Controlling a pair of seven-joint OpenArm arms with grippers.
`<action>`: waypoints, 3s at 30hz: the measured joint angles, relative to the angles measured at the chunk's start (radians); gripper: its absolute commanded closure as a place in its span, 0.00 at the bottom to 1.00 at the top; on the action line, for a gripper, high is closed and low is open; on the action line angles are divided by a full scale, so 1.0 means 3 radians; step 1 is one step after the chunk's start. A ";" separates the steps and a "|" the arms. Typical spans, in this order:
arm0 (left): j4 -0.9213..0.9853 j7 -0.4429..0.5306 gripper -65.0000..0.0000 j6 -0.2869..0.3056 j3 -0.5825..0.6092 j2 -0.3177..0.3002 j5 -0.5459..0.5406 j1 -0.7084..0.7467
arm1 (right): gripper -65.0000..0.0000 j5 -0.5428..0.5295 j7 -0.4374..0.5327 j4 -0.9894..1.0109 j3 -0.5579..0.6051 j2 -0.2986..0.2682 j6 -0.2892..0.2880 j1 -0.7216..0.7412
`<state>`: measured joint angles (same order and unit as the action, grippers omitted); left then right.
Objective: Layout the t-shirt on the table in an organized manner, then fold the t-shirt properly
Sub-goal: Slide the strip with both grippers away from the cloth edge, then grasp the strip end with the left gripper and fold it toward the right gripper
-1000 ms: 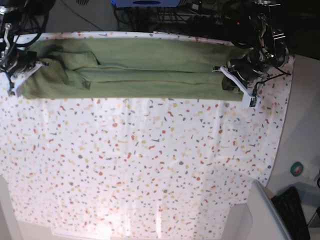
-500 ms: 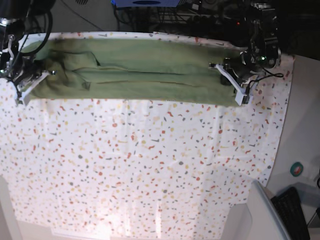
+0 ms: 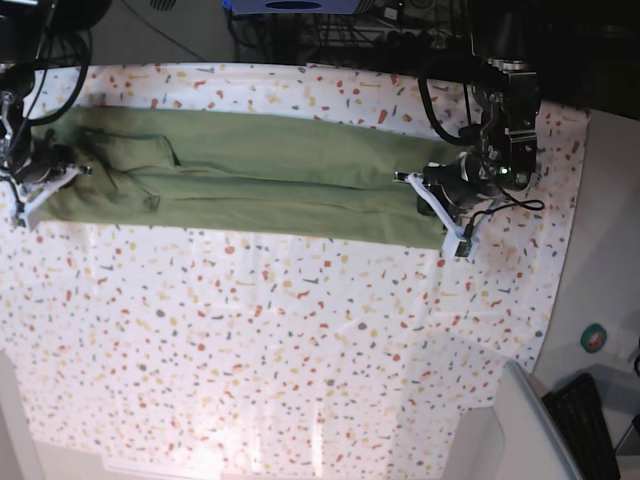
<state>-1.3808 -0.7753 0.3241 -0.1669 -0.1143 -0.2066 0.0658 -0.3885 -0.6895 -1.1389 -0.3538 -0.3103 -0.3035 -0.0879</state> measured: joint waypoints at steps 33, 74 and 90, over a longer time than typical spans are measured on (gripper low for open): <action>0.0482 0.0163 0.01 0.0769 -0.0904 -0.0103 -0.0913 0.0033 | 1.00 0.0099 -0.0118 -0.1500 -0.0042 0.0202 0.0064 -0.0579; -0.0889 0.0441 1.00 -0.0132 0.0676 0.0309 0.0507 0.0612 | 1.00 0.0088 -0.0106 -0.1499 -0.0061 0.0205 0.0064 -0.0605; -0.0526 0.0441 1.00 -0.0584 0.1509 0.0604 0.0501 0.0440 | 1.00 0.0088 -0.0104 -0.1499 -0.0064 0.0206 0.0064 -0.0605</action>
<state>-1.5387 -0.6430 0.1490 0.2859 0.0669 -0.0563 0.1978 -0.3622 -0.7208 -1.5887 -0.3729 -0.2485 -0.2844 -0.2695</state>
